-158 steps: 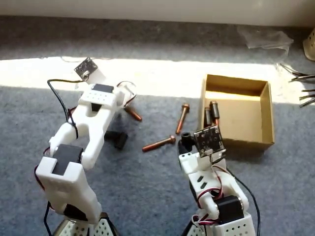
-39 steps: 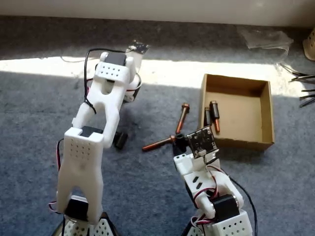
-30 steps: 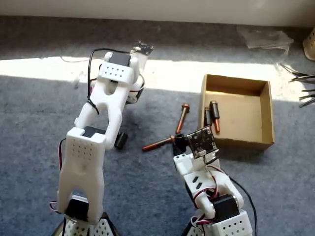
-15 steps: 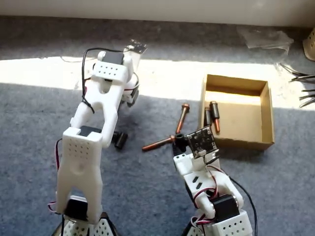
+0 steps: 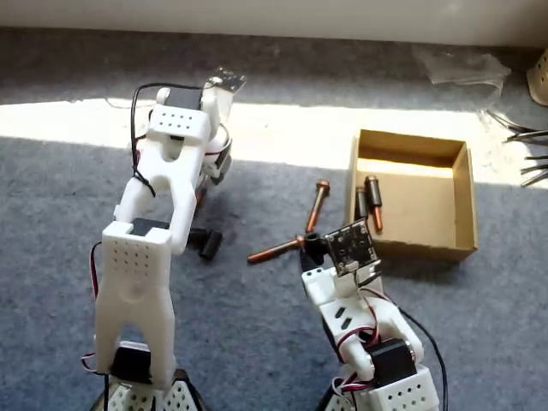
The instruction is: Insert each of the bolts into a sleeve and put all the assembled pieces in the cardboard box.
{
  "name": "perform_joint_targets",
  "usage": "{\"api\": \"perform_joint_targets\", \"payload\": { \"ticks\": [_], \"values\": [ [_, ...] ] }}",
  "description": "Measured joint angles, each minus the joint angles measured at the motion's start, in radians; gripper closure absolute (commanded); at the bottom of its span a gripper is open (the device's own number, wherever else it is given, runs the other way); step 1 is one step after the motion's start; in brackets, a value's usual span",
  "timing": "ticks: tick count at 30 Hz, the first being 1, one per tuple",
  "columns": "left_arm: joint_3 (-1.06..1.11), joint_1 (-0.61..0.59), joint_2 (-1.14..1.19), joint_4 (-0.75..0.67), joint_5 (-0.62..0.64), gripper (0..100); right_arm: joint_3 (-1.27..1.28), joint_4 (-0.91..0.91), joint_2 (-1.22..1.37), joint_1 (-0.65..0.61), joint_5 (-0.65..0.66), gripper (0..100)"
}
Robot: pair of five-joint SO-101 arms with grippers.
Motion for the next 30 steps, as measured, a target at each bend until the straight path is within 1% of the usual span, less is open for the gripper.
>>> {"api": "perform_joint_targets", "payload": {
  "ticks": [3,7,12,15,19,21,25,30],
  "values": [
    [-0.002,-0.003,0.043,0.0,0.0,88,0.0,0.0,0.0,0.0,0.0,99.4],
    [-0.002,-0.003,0.1,-0.046,-0.002,88,0.0,0.0,0.0,0.0,0.0,99.4],
    [-0.011,-0.003,0.104,-0.058,-0.003,88,0.0,0.0,0.0,0.0,0.003,99.4],
    [-0.015,-0.003,0.106,-0.064,-0.003,88,0.0,0.0,0.0,0.0,0.032,99.4],
    [-0.038,-0.003,0.107,-0.071,-0.005,88,0.0,0.0,0.0,0.0,0.04,99.4],
    [-0.038,-0.003,0.109,-0.08,-0.005,90,0.0,0.0,0.0,0.0,0.043,99.4],
    [-0.038,0.002,0.117,-0.092,-0.002,98,0.0,0.0,0.0,0.0,0.046,99.4],
    [-0.038,0.003,0.117,-0.092,0.0,99,0.0,0.0,0.0,0.0,0.046,99.4]
  ]
}}
